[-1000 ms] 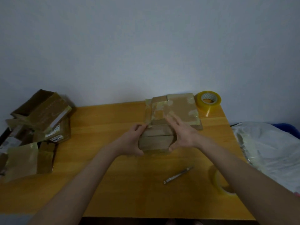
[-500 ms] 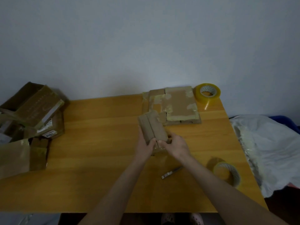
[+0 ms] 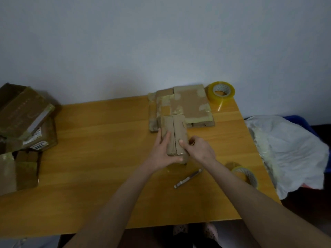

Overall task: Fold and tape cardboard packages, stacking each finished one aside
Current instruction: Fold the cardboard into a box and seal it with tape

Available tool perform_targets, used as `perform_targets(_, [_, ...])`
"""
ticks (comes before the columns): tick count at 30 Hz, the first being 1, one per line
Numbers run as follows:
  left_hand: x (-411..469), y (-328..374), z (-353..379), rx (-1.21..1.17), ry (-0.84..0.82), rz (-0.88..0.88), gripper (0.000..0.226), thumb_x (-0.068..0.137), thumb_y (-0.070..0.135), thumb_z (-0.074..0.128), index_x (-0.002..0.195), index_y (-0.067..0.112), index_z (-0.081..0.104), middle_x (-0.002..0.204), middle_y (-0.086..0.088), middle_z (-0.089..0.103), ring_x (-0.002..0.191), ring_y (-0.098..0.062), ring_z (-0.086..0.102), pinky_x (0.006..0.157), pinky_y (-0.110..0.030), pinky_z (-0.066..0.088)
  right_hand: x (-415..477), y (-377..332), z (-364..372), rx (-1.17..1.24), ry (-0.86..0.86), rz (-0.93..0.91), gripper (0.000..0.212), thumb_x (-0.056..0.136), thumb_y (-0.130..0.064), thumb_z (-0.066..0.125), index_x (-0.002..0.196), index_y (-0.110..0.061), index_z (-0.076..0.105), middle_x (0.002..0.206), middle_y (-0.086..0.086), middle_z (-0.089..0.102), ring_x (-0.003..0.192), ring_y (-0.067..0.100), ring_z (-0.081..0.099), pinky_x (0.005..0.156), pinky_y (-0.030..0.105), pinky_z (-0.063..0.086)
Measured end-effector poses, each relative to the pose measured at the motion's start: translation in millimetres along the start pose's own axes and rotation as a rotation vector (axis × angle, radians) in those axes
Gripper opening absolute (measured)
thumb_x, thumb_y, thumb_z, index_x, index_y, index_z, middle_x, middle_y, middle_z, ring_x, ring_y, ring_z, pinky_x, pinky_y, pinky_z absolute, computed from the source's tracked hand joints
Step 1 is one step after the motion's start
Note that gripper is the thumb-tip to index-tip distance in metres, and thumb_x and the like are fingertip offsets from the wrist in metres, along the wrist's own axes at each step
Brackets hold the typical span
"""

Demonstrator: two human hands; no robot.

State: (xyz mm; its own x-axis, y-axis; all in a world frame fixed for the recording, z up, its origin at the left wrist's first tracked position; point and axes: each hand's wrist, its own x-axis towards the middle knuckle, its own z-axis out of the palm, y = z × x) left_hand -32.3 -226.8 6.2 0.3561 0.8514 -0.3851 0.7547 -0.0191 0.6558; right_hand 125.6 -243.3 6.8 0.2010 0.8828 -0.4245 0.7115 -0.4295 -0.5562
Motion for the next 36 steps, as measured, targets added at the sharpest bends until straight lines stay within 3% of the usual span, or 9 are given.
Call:
perform_targets(7, [0.5, 8.8, 25.9, 0.376, 0.198, -0.034, 0.102, 0.080, 0.051, 0.068, 0.153, 0.024, 0.002, 0.159, -0.012, -0.011, 0.139, -0.033, 0.030, 0.105, -0.042, 0.036, 2.3, 11.0, -3.8, 0.026, 0.004, -0.057, 0.046, 0.097, -0.055, 0.039, 0.109, -0.013, 0.055, 0.104, 0.009, 0.065, 0.094, 0.028, 0.060, 0.074, 0.037, 0.048])
perform_targets(13, [3.7, 8.1, 28.9, 0.480, 0.206, -0.021, 0.101, 0.080, 0.048, 0.068, 0.153, 0.020, 0.004, 0.158, -0.020, -0.003, 0.124, -0.040, 0.047, 0.099, -0.047, 0.044, -3.2, 30.8, 3.6, -0.005, -0.095, -0.146, 0.071, 0.073, -0.054, 0.075, 0.124, -0.016, 0.043, 0.106, 0.000, 0.064, 0.093, 0.022, 0.063, 0.073, 0.039, 0.054])
perform_targets(16, [1.5, 3.2, 31.1, 0.504, 0.229, -0.045, 0.105, 0.080, 0.043, 0.071, 0.153, 0.022, -0.002, 0.158, -0.018, -0.005, 0.122, -0.038, 0.049, 0.098, -0.044, 0.044, -0.6, 30.2, 19.8, -0.076, 0.021, -0.171, 0.057, 0.079, -0.039, 0.075, 0.121, -0.018, 0.042, 0.104, 0.005, 0.067, 0.091, 0.026, 0.065, 0.071, 0.042, 0.055])
perform_targets(20, [-1.2, -1.4, 31.3, 0.375, 0.247, -0.057, 0.111, 0.077, 0.023, 0.078, 0.152, 0.025, -0.003, 0.159, -0.014, -0.009, 0.133, -0.037, 0.037, 0.105, -0.044, 0.039, -3.7, 38.7, 20.7, -0.113, -0.008, -0.217, 0.040, 0.089, -0.023, 0.064, 0.123, -0.019, 0.042, 0.108, 0.006, 0.065, 0.094, 0.029, 0.063, 0.076, 0.044, 0.055])
perform_targets(24, [-8.0, 6.9, 42.1, 0.242, 0.307, 0.003, 0.101, 0.079, 0.015, 0.075, 0.153, 0.020, 0.006, 0.159, -0.012, -0.003, 0.142, -0.032, 0.022, 0.111, -0.040, 0.029, -22.7, 85.3, -0.8, -0.253, 0.052, -0.070, 0.034, 0.088, -0.046, 0.061, 0.112, -0.023, 0.051, 0.110, -0.002, 0.059, 0.099, 0.024, 0.060, 0.074, 0.036, 0.053])
perform_targets(28, [-15.6, 8.3, 50.1, 0.359, 0.369, -0.088, 0.094, 0.085, 0.024, 0.070, 0.153, 0.026, 0.004, 0.160, -0.005, 0.002, 0.127, -0.032, 0.046, 0.092, -0.042, 0.049, -44.2, 152.0, -5.2, -0.586, -0.006, 0.056, 0.063, 0.085, -0.060, 0.057, 0.128, -0.014, 0.048, 0.132, 0.006, 0.049, 0.126, 0.025, 0.044, 0.099, 0.036, 0.043])
perform_targets(30, [-16.3, 9.4, 50.3, 0.416, 0.405, -0.129, 0.094, 0.084, 0.033, 0.069, 0.152, 0.027, 0.005, 0.159, -0.006, 0.007, 0.119, -0.033, 0.052, 0.082, -0.042, 0.052, -45.9, 172.3, -1.5, -0.599, 0.020, 0.052, 0.063, 0.086, -0.058, 0.058, 0.127, -0.012, 0.047, 0.132, 0.007, 0.052, 0.129, 0.025, 0.043, 0.104, 0.036, 0.039])
perform_targets(33, [-14.1, 12.1, 53.7, 0.448, 0.452, -0.150, 0.095, 0.083, 0.040, 0.070, 0.152, 0.027, 0.006, 0.157, -0.008, 0.012, 0.124, -0.034, 0.048, 0.087, -0.045, 0.051, -40.5, 175.1, -1.6, -0.481, 0.008, 0.077, 0.049, 0.091, -0.047, 0.058, 0.122, -0.010, 0.046, 0.111, 0.007, 0.065, 0.105, 0.024, 0.061, 0.083, 0.036, 0.052])
perform_targets(36, [-11.8, 16.3, 58.0, 0.432, 0.426, -0.155, 0.101, 0.079, 0.039, 0.073, 0.152, 0.025, 0.004, 0.158, -0.010, 0.011, 0.131, -0.034, 0.039, 0.095, -0.048, 0.048, -39.2, 169.6, -7.0, -0.335, 0.047, 0.127, 0.035, 0.094, -0.033, 0.058, 0.117, -0.010, 0.046, 0.093, 0.005, 0.068, 0.081, 0.024, 0.067, 0.060, 0.030, 0.049])
